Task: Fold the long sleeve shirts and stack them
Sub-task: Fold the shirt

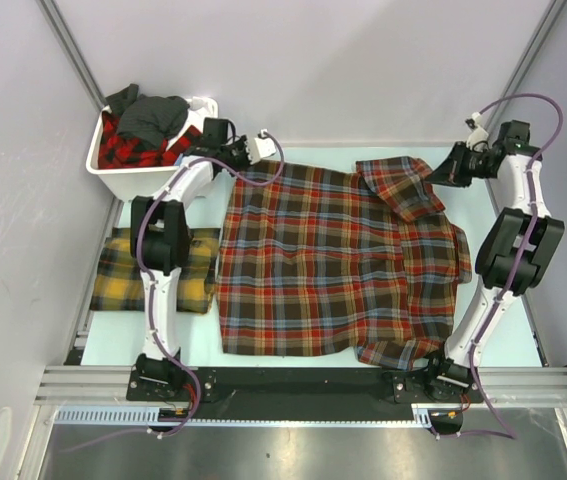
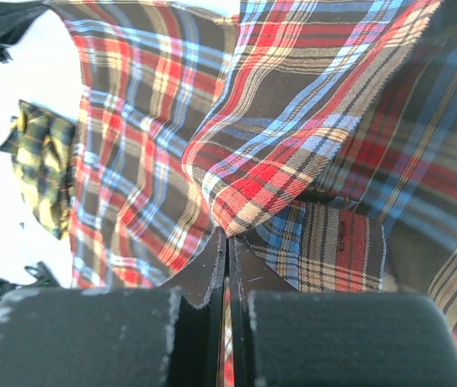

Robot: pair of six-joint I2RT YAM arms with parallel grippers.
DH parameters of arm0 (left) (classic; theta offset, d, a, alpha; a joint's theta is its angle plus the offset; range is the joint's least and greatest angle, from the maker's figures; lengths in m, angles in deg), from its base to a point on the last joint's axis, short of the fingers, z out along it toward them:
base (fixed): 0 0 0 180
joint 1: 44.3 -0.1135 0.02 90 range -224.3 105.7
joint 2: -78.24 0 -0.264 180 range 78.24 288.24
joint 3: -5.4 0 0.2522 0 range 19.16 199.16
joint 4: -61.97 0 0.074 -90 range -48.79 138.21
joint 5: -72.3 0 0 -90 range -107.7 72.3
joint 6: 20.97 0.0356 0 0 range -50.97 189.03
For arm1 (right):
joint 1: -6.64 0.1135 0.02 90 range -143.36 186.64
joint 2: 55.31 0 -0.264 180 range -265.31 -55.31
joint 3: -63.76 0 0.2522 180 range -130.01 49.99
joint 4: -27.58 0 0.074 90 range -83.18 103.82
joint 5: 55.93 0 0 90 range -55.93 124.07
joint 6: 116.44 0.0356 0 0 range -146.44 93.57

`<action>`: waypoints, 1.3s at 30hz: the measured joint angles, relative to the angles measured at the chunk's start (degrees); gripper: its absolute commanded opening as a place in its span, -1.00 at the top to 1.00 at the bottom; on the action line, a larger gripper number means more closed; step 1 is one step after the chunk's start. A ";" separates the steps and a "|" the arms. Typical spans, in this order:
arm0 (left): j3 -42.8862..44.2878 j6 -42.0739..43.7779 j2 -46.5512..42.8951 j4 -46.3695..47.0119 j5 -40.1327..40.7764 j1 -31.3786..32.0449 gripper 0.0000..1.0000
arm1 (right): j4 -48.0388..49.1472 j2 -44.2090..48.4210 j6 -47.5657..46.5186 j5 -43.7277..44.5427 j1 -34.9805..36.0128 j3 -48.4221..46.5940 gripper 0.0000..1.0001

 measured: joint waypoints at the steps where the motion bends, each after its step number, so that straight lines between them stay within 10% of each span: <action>1: -0.85 0.02 -0.59 -0.07 -0.13 -0.02 1.00 | -0.83 0.39 0.00 -0.50 -0.37 0.20 1.00; 24: -43.63 8.37 -40.48 -0.35 -6.08 -0.39 1.00 | -13.53 51.56 -3.19 -6.93 -15.96 21.97 1.00; 39: -61.70 7.04 -46.12 -1.66 -3.34 7.41 1.00 | -23.15 54.29 -11.10 -6.12 -22.27 28.59 1.00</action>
